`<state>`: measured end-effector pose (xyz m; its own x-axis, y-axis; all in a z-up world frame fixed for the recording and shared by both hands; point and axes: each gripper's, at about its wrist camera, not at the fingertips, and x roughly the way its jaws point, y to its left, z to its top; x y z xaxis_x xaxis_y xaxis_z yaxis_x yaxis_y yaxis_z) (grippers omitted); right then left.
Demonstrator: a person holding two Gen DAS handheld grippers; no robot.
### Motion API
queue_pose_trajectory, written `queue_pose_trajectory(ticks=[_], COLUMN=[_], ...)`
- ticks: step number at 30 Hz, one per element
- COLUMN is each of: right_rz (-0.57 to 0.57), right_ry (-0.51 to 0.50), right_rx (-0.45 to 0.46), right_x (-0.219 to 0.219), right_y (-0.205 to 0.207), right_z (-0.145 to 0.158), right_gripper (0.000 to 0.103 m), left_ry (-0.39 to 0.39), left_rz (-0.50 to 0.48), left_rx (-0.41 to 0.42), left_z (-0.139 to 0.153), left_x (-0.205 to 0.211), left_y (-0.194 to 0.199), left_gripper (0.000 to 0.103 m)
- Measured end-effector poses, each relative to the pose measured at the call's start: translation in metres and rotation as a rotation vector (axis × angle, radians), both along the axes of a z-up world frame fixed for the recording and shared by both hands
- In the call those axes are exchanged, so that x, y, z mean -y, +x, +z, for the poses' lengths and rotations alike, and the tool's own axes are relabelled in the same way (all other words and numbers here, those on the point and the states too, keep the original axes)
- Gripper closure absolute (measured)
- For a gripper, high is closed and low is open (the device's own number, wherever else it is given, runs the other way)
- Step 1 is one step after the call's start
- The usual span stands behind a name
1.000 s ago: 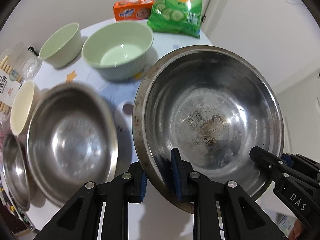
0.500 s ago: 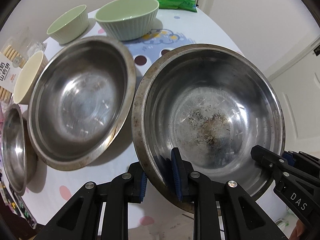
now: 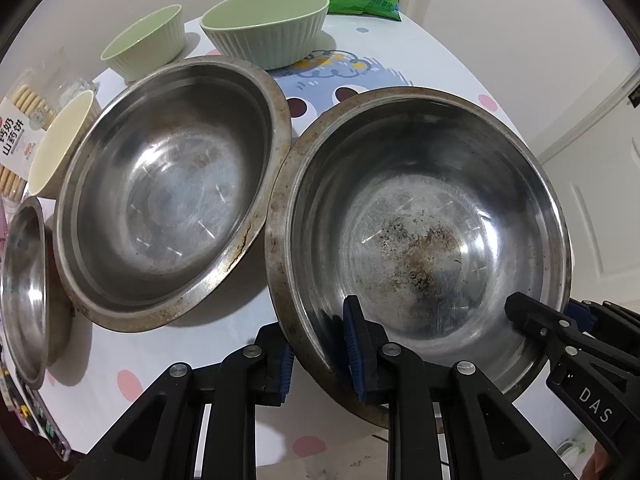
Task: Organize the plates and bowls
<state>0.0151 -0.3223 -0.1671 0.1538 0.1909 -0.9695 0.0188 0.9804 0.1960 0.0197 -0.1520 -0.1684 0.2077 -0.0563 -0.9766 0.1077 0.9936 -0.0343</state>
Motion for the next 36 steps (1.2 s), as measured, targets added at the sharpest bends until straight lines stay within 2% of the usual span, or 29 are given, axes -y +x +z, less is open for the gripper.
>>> queue_pose_trajectory(ticks=[5, 8, 11, 13, 17, 19, 22, 25, 26, 29, 35, 36], right_rz=[-0.005, -0.011, -0.025, -0.036, -0.051, -0.042, 0.026, 0.145, 0.179, 0.286, 0.403, 0.415], right_ry=[-0.014, -0.03, -0.034, -0.051, -0.088, -0.102, -0.039, 0.03, 0.038, 0.059, 0.051, 0.044], right_rx=[0.027, 0.044, 0.057, 0.067, 0.122, 0.18, 0.248, 0.26, 0.257, 0.237, 0.177, 0.17], right_x=[0.003, 0.007, 0.011, 0.014, 0.019, 0.017, -0.005, -0.042, -0.053, -0.098, -0.149, -0.151], right_y=[-0.001, -0.002, -0.002, -0.003, -0.003, -0.002, 0.017, 0.043, 0.05, 0.077, 0.112, 0.111], right_z=[0.008, 0.014, 0.021, 0.028, 0.052, 0.071, 0.098, 0.106, 0.105, 0.094, 0.062, 0.059], right_gripper=[0.073, 0.057, 0.055, 0.055, 0.055, 0.055, 0.054, 0.045, 0.045, 0.045, 0.045, 0.045], left_ry=[-0.001, 0.01, 0.018, 0.02, -0.001, 0.001, 0.024, 0.056, 0.069, 0.042, -0.006, 0.005], left_rz=[-0.012, -0.015, -0.005, 0.01, 0.097, 0.139, 0.216, 0.284, 0.314, 0.4, 0.477, 0.494], left_rx=[-0.003, 0.009, 0.034, 0.054, 0.087, 0.106, 0.112, 0.083, 0.063, 0.005, -0.017, -0.017], left_z=[0.003, 0.011, 0.023, 0.032, 0.061, 0.076, 0.089, 0.08, 0.073, 0.054, 0.032, 0.032], left_x=[0.006, 0.008, 0.003, -0.007, -0.039, -0.056, -0.088, -0.117, -0.125, -0.143, -0.156, -0.157], left_y=[-0.002, -0.007, -0.011, -0.013, -0.019, -0.023, -0.026, -0.028, -0.029, -0.027, -0.014, -0.012], left_gripper=[0.074, 0.068, 0.056, 0.055, 0.053, 0.05, 0.046, 0.046, 0.046, 0.046, 0.046, 0.046])
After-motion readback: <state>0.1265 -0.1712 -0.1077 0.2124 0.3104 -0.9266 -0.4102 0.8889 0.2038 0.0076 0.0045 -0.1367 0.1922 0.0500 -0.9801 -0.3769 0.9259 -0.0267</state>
